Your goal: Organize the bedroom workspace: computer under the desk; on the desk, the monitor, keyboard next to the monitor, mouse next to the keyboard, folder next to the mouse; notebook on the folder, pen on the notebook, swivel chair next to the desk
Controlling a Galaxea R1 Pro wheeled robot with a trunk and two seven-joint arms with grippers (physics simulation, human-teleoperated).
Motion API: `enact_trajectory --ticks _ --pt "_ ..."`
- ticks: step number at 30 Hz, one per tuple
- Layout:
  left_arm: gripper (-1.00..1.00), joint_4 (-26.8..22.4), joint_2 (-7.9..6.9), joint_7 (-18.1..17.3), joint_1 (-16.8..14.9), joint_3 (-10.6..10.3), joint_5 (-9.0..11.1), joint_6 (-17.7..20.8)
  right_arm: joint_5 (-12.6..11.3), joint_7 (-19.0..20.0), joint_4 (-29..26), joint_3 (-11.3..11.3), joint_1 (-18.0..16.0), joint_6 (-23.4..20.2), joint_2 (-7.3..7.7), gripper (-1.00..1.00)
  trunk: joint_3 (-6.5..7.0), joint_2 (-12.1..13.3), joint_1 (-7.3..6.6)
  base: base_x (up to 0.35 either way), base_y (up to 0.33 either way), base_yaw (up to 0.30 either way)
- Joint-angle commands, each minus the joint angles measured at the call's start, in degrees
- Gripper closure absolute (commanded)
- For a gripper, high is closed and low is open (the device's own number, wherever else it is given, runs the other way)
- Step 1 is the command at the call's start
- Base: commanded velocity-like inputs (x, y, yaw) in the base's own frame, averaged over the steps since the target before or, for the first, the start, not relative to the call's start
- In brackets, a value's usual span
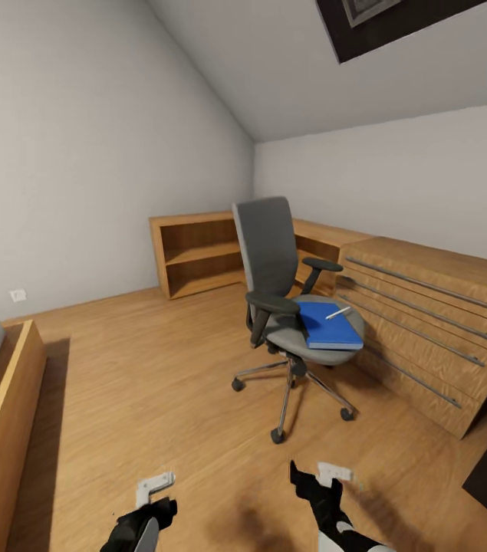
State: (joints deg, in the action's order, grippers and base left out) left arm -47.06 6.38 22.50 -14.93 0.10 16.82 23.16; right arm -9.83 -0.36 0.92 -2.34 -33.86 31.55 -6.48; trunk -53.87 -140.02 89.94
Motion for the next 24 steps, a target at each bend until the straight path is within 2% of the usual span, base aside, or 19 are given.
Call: enact_trajectory --ticks 1,3,4,8,9,11,13,14,16,19,24 --pt "-1.00 3.8 0.02 0.3 0.0 0.0 0.5 -5.1 0.8 -0.1 0.1 -0.1 1.4 1.8 0.66 -1.00 0.13 0.4 -0.24 0.000 0.000 0.000" --pt "-1.00 7.5 0.03 0.3 0.1 -0.1 0.4 -10.7 1.2 -0.1 0.2 -0.1 2.6 2.8 1.16 -1.00 0.49 1.2 -0.68 0.000 0.000 0.000" --pt "-1.00 10.9 0.03 0.3 0.1 -0.1 0.4 -16.9 1.5 -0.2 0.2 -0.1 3.7 3.4 1.54 -1.00 0.67 1.6 -0.90 0.000 0.000 0.000" --pt "-1.00 17.8 0.05 0.3 0.1 -0.2 0.3 -29.2 1.8 -0.3 0.2 -0.1 5.2 4.1 2.30 -1.00 1.39 3.2 -1.78 0.000 0.000 0.000" --pt "-1.00 21.4 0.08 0.3 0.1 -0.4 0.3 -34.6 1.9 -0.3 0.2 -0.1 5.7 4.2 2.79 -1.00 1.57 3.6 -2.00 0.000 0.000 0.000" --pt "-1.00 24.6 0.06 0.3 0.1 -1.0 0.1 -38.9 1.9 -0.4 0.2 -0.1 6.0 4.3 3.43 -1.00 1.93 4.4 -2.44 0.000 0.000 0.000" --pt "-1.00 27.2 0.05 0.3 0.1 -1.9 -0.1 -41.9 1.9 -0.4 0.3 -0.1 6.2 4.4 4.10 -1.00 2.29 5.2 -2.88 0.000 0.000 0.000" --pt "-1.00 29.1 0.05 0.3 0.1 -3.1 -0.4 -43.8 1.9 -0.4 0.3 -0.1 6.4 4.5 4.60 -1.00 2.47 5.6 -3.10 0.000 0.000 0.000" --pt "-1.00 30.3 0.03 0.3 0.1 -4.3 -0.6 -45.0 1.9 -0.4 0.3 -0.2 6.5 4.5 4.96 -1.00 2.83 6.4 -3.53 0.000 0.000 0.000" --pt "-1.00 32.1 -0.03 0.3 0.1 -7.4 -0.7 -46.0 2.0 -0.3 0.3 -0.2 6.6 4.4 5.43 -1.00 3.36 7.6 -4.19 0.000 0.000 0.000" --pt "-1.00 34.2 -0.04 0.3 0.1 -10.1 -0.8 -45.5 2.0 -0.3 0.3 -0.2 6.7 4.4 5.50 -1.00 4.26 9.6 -5.29 0.000 0.000 0.000"
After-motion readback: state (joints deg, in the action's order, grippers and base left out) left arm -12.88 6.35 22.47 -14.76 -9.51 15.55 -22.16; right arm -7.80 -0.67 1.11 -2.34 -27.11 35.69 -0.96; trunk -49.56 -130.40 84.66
